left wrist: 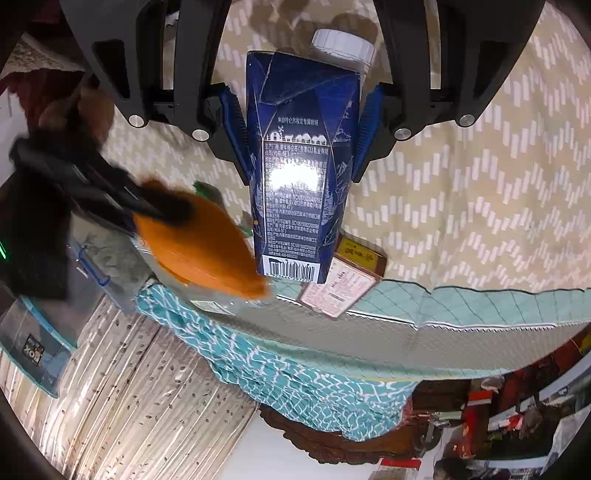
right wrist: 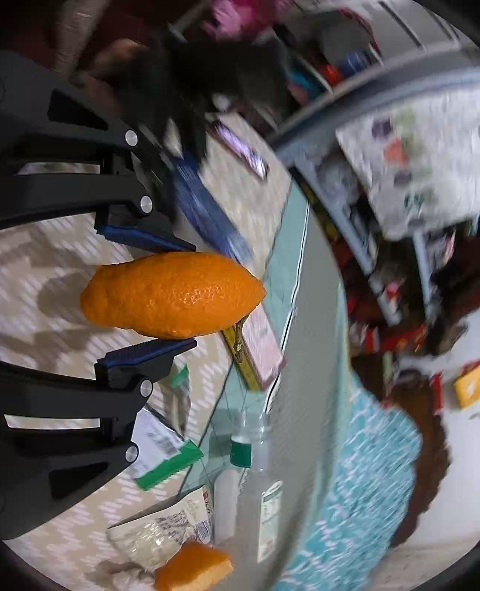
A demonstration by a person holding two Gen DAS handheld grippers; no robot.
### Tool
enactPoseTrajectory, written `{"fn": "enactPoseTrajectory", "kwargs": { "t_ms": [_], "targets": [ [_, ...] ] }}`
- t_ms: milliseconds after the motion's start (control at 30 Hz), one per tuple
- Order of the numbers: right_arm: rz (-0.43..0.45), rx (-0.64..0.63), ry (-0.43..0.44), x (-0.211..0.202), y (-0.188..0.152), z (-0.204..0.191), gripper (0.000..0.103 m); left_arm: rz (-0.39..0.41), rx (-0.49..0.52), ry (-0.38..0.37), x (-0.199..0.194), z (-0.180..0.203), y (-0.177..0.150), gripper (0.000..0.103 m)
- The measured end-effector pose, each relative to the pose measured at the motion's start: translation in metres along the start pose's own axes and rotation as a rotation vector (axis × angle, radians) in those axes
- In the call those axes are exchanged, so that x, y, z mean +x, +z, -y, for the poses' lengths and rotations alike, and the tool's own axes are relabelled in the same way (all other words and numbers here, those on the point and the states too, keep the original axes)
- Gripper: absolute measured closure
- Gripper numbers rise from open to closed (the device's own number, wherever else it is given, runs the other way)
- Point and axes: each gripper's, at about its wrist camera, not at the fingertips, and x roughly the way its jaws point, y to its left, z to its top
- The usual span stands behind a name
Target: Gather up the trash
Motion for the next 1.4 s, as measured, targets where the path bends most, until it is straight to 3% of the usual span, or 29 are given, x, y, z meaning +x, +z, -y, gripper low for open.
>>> {"fn": "enactPoseTrajectory", "kwargs": {
  "t_ms": [67,167,233,400,533,667,733,1033,1400],
  "targets": [
    [-0.013,0.011,0.0,-0.012,-0.015,0.002,0.056,-0.007,-0.001,-0.022,0.0,0.004,-0.001,0.054],
    [-0.046,0.043,-0.106,-0.024,-0.043,0.013,0.056,-0.023,0.019,-0.056,0.005,0.018,-0.003,0.054],
    [-0.057,0.097,-0.133,-0.031,-0.058,0.024,0.056,-0.031,0.044,-0.069,0.008,0.03,-0.003,0.054],
    [-0.071,0.175,-0.197,-0.039,-0.087,0.042,0.04,-0.071,0.083,-0.082,0.023,0.049,-0.006,0.054],
    [-0.056,0.197,-0.191,-0.041,-0.095,0.044,0.028,-0.123,0.081,-0.055,0.04,0.057,-0.013,0.054],
    [-0.036,0.193,-0.178,-0.045,-0.096,0.043,0.019,-0.116,0.072,-0.002,0.042,0.057,-0.017,0.049],
    [-0.037,0.2,-0.174,-0.044,-0.097,0.044,0.018,-0.109,0.074,0.015,0.041,0.057,-0.016,0.041],
    [-0.017,0.251,-0.146,-0.05,-0.099,0.055,0.017,-0.116,0.063,0.045,0.045,0.055,-0.014,0.033],
    [-0.013,0.311,-0.1,-0.047,-0.099,0.063,0.014,-0.11,0.05,0.03,0.04,0.055,-0.011,0.025]
  ]
}}
